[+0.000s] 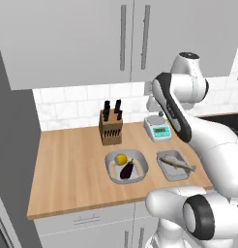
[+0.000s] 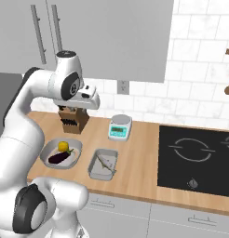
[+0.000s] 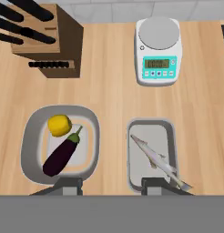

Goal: Take the meat container that has the fish and place it on the second highest rack of the freezer. Then take the vegetable container that has the lemon and eggplant and place it on the highest rack of the freezer.

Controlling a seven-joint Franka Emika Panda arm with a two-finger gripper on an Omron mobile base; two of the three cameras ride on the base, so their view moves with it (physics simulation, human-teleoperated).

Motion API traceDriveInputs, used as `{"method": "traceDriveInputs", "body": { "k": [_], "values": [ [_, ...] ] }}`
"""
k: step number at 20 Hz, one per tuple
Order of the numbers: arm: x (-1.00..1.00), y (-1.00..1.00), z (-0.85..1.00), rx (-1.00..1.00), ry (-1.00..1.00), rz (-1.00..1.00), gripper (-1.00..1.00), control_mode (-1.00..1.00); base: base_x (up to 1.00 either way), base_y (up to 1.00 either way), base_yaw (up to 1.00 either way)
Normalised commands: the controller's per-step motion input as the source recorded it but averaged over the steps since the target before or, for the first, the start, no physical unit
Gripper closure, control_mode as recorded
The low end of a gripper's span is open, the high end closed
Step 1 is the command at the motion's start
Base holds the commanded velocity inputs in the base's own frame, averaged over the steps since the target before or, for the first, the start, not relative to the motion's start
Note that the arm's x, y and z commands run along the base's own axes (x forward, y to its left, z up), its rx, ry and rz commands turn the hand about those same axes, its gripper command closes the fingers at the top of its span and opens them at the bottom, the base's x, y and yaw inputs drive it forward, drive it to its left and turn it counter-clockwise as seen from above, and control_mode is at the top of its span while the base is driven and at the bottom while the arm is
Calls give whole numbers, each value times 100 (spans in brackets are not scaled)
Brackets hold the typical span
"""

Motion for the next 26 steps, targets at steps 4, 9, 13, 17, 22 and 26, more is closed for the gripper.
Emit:
{"method": "traceDriveInputs", "body": {
  "k": [4,9,13,17,22,26],
  "values": [
    [-40,-13,-2,0,0,-3,-100,-100,0,0,0],
    [-83,-84,-4,8,7,-24,-100,-100,0,0,0],
    [-38,-89,-3,11,12,-37,-100,-100,0,0,0],
    [9,-29,-46,0,3,-31,-100,-100,0,0,0],
    [42,-15,-76,0,10,-13,-100,-100,0,0,0],
    [20,0,-99,0,24,-18,-100,-100,0,0,0]
  ]
}}
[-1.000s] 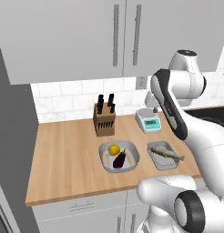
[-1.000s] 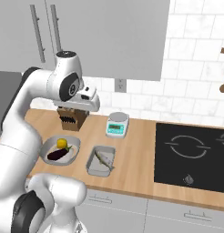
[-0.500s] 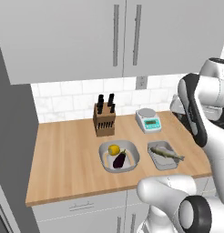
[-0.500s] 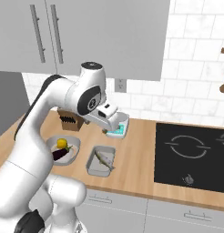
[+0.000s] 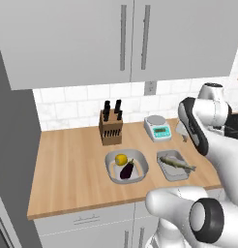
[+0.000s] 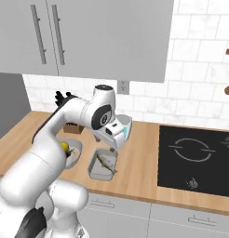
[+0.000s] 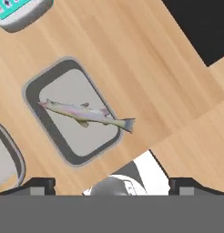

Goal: Take the meat container that has the fish and place it on the second highest rack of the freezer. Then take the vegetable container that has the lemon and eggplant and place it on the highest rack of the freezer.

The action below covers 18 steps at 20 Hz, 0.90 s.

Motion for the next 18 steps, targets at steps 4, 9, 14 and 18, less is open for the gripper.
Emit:
{"method": "traceDriveInputs", "body": {
  "k": [4,9,14,18],
  "values": [
    [15,0,-100,0,19,-19,-100,-100,0,0,0],
    [47,0,-93,0,10,-7,-100,-100,0,0,0],
    [23,-2,-75,2,0,0,-100,-100,0,0,0],
    [0,-3,-23,0,0,0,-100,-100,0,0,0]
  ]
}}
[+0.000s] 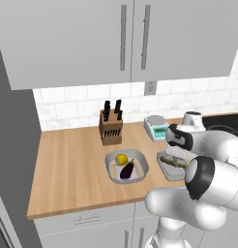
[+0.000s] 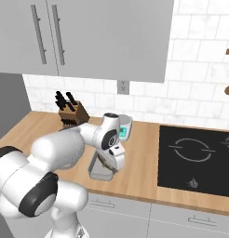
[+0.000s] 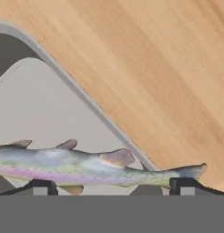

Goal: Take the meat container that has the fish and place it on the second highest rack of the freezer. Then take the vegetable container that has the lemon and eggplant and place it on the highest rack of the freezer.

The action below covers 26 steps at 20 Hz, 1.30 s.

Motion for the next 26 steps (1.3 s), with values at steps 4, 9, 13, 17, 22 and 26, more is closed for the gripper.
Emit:
{"method": "traceDriveInputs", "body": {
  "k": [4,9,13,17,22,26],
  "values": [
    [-8,0,-3,0,6,-1,-100,-100,0,0,0],
    [-27,1,0,0,0,0,-100,-100,0,0,0],
    [-29,4,0,0,0,-4,-100,-100,0,0,0],
    [-20,8,0,0,0,-5,-100,-100,0,0,0],
    [-8,16,0,0,0,-11,-100,-100,0,0,0],
    [0,10,-6,0,5,-12,-100,-100,0,0,0]
  ]
}}
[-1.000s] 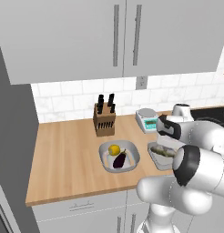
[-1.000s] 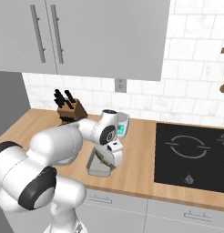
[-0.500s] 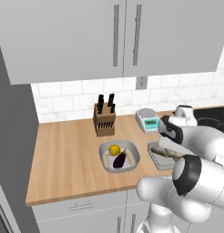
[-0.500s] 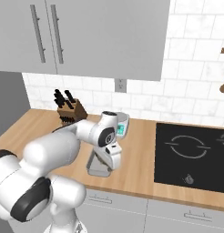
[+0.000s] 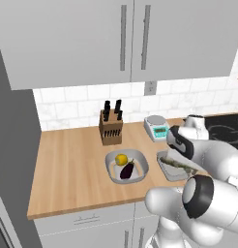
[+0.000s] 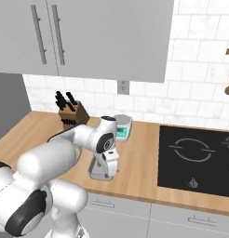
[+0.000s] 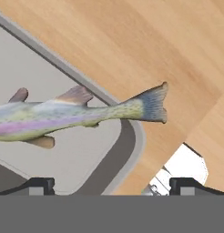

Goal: Take the meat container that has the fish and place it on the second highest rack of the freezer. Then take the vegetable container that has the lemon and eggplant and place it on the highest rack of the freezer.

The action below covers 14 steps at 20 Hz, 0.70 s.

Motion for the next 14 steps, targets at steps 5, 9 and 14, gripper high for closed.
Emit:
{"method": "traceDriveInputs", "body": {
  "k": [5,9,14],
  "values": [
    [1,1,-37,0,10,-7,-100,-100,0,0,0],
    [3,0,-31,0,2,-2,-100,-100,0,0,0],
    [0,0,-18,0,0,0,-100,-100,0,0,0]
  ]
}}
